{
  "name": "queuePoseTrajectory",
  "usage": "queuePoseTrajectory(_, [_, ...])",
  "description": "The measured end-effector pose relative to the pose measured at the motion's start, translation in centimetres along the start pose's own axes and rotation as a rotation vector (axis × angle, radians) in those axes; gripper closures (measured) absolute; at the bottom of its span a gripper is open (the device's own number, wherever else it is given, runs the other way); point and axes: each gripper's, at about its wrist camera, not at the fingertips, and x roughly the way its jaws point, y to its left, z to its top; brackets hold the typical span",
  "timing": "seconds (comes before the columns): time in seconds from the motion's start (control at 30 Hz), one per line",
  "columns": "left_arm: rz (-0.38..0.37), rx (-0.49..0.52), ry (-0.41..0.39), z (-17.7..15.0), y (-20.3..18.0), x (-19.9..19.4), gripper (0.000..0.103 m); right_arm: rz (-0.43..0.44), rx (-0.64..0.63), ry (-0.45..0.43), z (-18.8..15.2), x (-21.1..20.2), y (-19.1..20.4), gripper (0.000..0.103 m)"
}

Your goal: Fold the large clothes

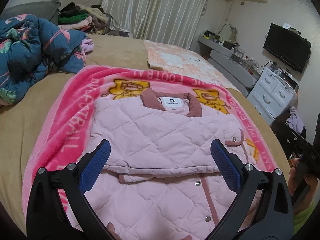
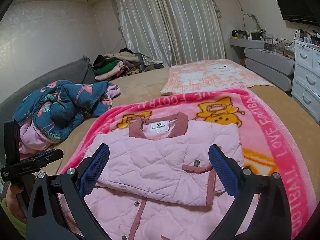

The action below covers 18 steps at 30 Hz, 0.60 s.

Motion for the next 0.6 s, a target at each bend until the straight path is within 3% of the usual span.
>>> queuePoseTrajectory(0.2, [-0.017,0.003,-0.032,-0.6,-0.7,-1.9,0.009,-0.041,-0.017,-0.036,-0.2,-2.4,0.5,0.004])
queuePoseTrajectory(0.4, [-0.067,0.006,-0.034,-1.7,-1.5,-3.5,0.009,-0.046,-0.036,-0.044,-1.3,-4.2,1.1,0.004])
queuePoseTrajectory(0.6, [-0.07,0.002,-0.035,-3.6,-1.6,-4.6,0.009,-0.033,-0.022,-0.023,-3.3,-5.3,1.1,0.004])
